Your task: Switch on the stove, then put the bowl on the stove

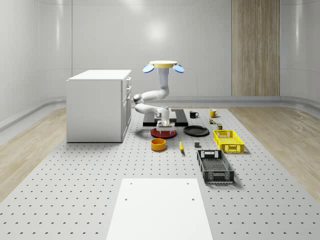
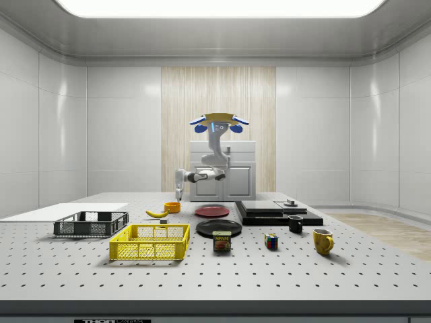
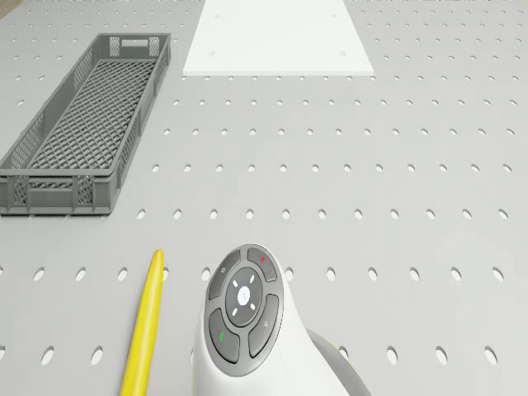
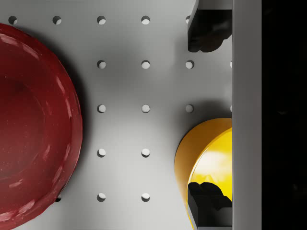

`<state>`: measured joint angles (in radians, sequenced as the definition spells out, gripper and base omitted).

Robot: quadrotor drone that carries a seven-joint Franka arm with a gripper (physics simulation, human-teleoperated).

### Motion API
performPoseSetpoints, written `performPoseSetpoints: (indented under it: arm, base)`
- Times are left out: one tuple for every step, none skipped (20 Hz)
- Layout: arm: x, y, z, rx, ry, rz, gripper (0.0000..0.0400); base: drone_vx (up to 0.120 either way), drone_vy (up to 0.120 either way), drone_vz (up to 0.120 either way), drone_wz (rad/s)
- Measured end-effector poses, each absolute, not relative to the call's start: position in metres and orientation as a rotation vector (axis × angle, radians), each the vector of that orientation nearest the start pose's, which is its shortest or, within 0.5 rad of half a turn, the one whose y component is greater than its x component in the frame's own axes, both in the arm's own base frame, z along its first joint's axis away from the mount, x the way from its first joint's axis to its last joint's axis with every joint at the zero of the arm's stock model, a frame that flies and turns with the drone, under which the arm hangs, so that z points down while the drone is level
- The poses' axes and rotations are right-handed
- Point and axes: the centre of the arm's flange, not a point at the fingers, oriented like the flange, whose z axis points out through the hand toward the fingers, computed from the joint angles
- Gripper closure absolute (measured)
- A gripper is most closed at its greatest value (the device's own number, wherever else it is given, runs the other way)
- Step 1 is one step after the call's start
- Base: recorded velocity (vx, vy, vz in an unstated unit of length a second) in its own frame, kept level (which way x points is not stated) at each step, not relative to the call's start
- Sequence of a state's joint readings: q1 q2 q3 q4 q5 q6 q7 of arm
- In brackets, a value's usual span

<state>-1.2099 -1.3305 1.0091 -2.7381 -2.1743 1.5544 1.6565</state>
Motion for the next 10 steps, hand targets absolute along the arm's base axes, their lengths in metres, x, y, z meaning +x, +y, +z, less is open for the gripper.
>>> performPoseSetpoints:
  arm:
    - [0.3167, -0.016, 0.5988, 0.0, -0.002, 0.785, 0.0]
    - [0.3167, -0.016, 0.5988, 0.0, -0.002, 0.785, 0.0]
    - [0.3167, -0.016, 0.5988, 0.0, -0.002, 0.785, 0.0]
    - [0.3167, -0.016, 0.5988, 0.0, -0.002, 0.785, 0.0]
    - [0.3167, -0.016, 0.5988, 0.0, -0.002, 0.785, 0.0]
    - [0.3167, -0.016, 0.5988, 0.0, -0.002, 0.785, 0.0]
    - [0.3167, -0.016, 0.5988, 0.0, -0.002, 0.785, 0.0]
    - [0.3167, -0.016, 0.5988, 0.0, -0.002, 0.785, 0.0]
    - [0.3167, -0.016, 0.5988, 0.0, -0.002, 0.785, 0.0]
    - [0.3167, -0.016, 0.5988, 0.0, -0.002, 0.785, 0.0]
  base:
    - [0.12, 0.04, 0.0, 0.0]
    - [0.12, 0.12, 0.0, 0.0]
    - [0.12, 0.04, 0.0, 0.0]
    - [0.12, 0.0, 0.0, 0.0]
    - [0.12, 0.0, 0.0, 0.0]
    - [0.12, 0.0, 0.0, 0.0]
    - [0.12, -0.04, 0.0, 0.0]
    - [0.12, -0.08, 0.0, 0.0]
    - [0.12, 0.0, 0.0, 0.0]
    - [0.12, 0.0, 0.0, 0.0]
